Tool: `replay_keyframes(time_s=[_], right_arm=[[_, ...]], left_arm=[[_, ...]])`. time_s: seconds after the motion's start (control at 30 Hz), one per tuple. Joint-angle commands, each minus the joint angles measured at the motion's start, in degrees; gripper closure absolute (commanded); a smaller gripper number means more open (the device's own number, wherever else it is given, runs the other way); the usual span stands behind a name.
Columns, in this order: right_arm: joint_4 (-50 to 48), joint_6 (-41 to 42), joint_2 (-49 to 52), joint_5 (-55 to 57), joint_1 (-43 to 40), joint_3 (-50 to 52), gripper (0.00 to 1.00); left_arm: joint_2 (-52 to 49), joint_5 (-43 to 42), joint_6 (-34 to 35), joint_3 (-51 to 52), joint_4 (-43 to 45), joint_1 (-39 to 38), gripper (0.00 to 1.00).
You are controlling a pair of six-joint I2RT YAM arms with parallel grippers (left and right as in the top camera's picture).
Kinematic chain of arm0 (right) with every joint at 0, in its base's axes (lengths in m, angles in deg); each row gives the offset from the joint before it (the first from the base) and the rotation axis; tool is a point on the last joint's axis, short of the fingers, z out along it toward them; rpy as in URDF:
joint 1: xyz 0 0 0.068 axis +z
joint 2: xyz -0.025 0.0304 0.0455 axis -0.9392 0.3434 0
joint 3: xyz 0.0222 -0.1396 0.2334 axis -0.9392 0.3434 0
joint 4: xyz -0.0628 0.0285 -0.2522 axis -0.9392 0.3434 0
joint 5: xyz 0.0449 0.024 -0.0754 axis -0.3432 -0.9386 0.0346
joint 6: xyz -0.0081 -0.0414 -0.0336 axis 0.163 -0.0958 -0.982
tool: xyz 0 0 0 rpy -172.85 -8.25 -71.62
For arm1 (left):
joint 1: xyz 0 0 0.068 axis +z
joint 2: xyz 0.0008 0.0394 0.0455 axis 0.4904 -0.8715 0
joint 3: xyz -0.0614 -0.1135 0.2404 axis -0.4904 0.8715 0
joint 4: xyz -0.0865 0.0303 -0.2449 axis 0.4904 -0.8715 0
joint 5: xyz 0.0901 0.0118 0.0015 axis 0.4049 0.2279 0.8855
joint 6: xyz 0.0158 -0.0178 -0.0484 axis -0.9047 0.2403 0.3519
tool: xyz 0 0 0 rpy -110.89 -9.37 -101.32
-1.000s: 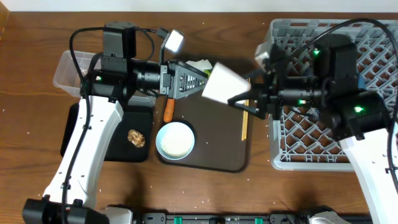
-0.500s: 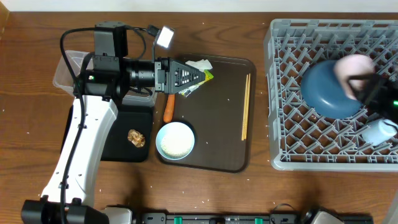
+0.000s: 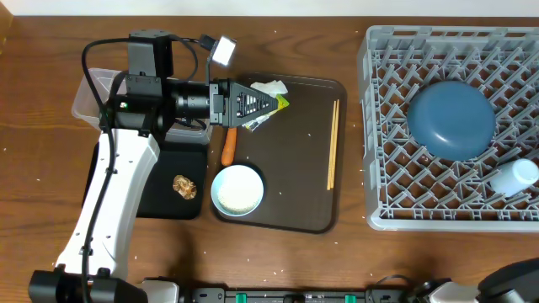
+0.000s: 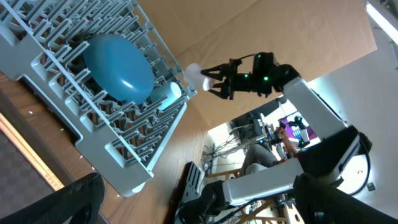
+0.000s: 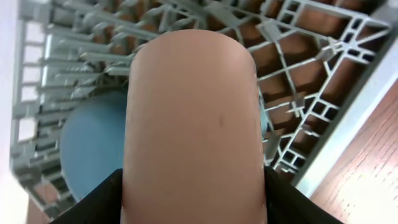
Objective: Sort waste into correct bins and load items into the dishwasher rack
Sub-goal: 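Hand the pink cup to the right gripper and place it in the rack, then reach the left gripper down and grasp the white tissue on the brown tray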
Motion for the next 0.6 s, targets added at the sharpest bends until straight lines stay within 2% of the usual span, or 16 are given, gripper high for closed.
replay_keyframes(time_s=[0.0, 0.33, 0.37, 0.47, 0.57], right_arm=[[-1.3, 4.1, 1.6, 0.4, -0.9, -0.7, 0.49], [-5.6, 8.5, 6.9, 2.7, -1.8, -0.7, 0.5], [-5.7, 8.6, 7.3, 2.8, -1.8, -0.7, 0.48], [-7.3, 10.4, 7.9, 2.7, -1.8, -0.7, 0.33], [-9.1, 11.4, 7.9, 0.9, -1.9, -0.8, 0.3]], left_arm=[[-0.1, -0.1, -0.3, -0.1, -0.1, 0.2, 0.02], [-0.1, -0.1, -0.3, -0.1, -2.2, 0.2, 0.02], [-0.1, -0.1, -0.3, -0.1, -2.2, 0.2, 0.02], [-0.1, 0.0, -0.3, -0.1, -2.2, 0.2, 0.02], [-0.1, 0.3, -0.3, -0.1, -2.2, 0.2, 0.02]])
